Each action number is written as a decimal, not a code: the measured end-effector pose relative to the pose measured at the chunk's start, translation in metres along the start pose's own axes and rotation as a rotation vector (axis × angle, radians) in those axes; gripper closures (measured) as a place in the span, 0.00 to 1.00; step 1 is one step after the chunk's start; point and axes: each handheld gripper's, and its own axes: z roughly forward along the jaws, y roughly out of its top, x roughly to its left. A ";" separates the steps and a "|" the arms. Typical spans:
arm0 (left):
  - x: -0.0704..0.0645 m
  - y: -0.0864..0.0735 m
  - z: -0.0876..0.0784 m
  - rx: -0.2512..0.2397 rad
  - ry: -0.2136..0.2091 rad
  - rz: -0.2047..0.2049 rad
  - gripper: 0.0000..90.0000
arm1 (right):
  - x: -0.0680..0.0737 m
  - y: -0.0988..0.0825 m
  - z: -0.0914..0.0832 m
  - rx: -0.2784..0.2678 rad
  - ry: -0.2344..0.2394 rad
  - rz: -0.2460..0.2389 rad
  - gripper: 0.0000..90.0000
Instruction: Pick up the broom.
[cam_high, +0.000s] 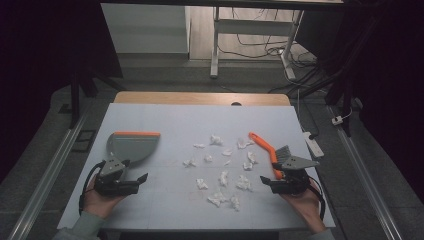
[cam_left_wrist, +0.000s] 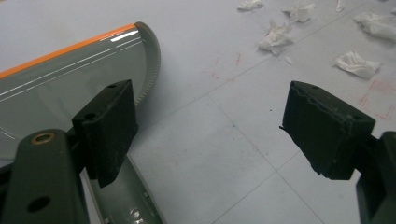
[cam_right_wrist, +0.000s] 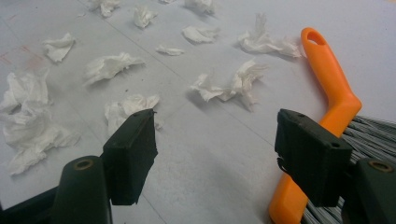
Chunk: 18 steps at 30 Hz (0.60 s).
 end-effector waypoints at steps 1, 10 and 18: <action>0.000 0.000 0.000 -0.001 0.000 0.000 0.21 | 0.000 0.000 0.000 -0.001 -0.002 0.003 0.33; 0.001 0.000 0.000 0.002 0.006 0.002 0.21 | 0.001 0.002 -0.001 -0.001 -0.005 0.004 0.33; 0.002 0.000 0.002 0.011 0.015 0.006 0.21 | 0.002 0.005 -0.003 -0.002 -0.007 0.003 0.33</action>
